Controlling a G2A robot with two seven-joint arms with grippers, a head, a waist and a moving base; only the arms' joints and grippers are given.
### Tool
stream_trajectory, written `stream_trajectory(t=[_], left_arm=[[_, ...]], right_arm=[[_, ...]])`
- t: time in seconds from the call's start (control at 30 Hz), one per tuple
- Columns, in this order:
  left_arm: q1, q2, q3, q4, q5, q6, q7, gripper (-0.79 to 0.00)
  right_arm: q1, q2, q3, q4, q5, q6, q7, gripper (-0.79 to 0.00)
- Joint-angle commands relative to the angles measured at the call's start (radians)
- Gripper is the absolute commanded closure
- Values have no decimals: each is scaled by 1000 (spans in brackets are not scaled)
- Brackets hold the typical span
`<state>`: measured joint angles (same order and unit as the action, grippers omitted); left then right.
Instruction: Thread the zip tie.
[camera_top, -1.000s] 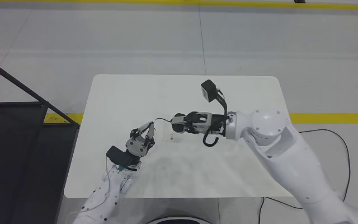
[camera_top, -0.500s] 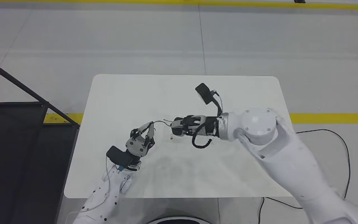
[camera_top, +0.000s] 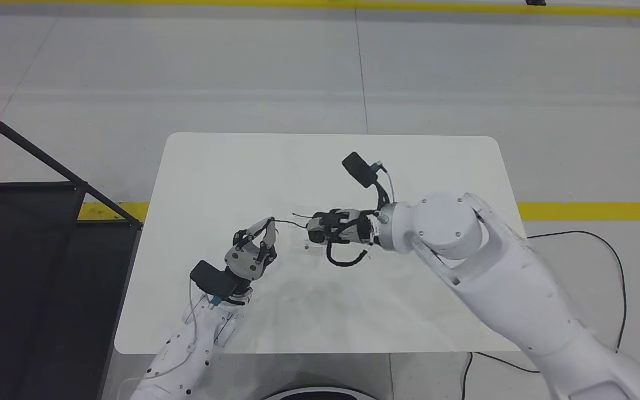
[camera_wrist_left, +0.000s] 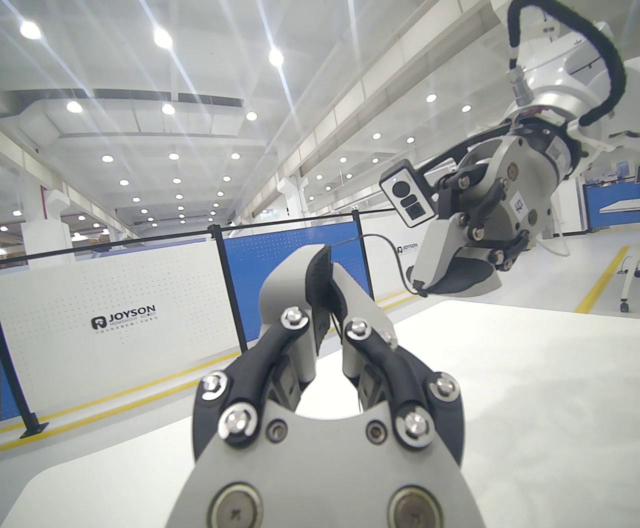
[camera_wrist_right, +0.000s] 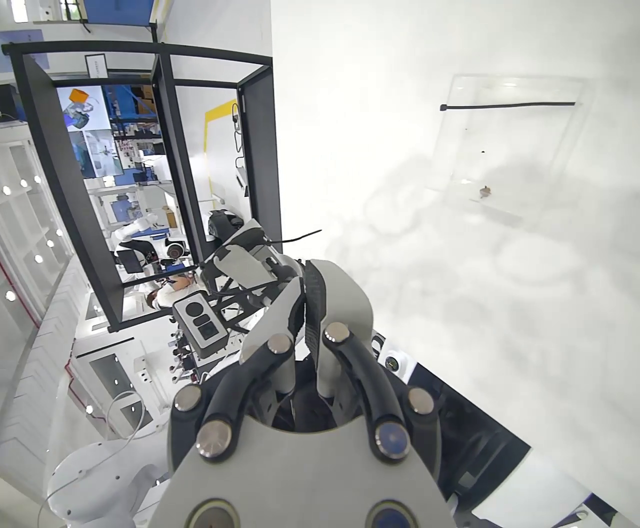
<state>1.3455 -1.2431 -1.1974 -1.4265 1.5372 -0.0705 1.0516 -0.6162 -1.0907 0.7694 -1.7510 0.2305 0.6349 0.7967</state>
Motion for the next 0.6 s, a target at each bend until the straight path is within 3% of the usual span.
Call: stream_trajectory(t=[0.0,0.27,0.57], left_arm=[[0,0,0,0,0,0,0,0],[0,0,0,0,0,0,0,0],[0,0,0,0,0,0,0,0]], right_arm=[[6,-2,-8,2,-17,14,1,0],[26,-13,-34,7,-58,53,-4,0],[4,-16,20,10,10,-2,-4,0]])
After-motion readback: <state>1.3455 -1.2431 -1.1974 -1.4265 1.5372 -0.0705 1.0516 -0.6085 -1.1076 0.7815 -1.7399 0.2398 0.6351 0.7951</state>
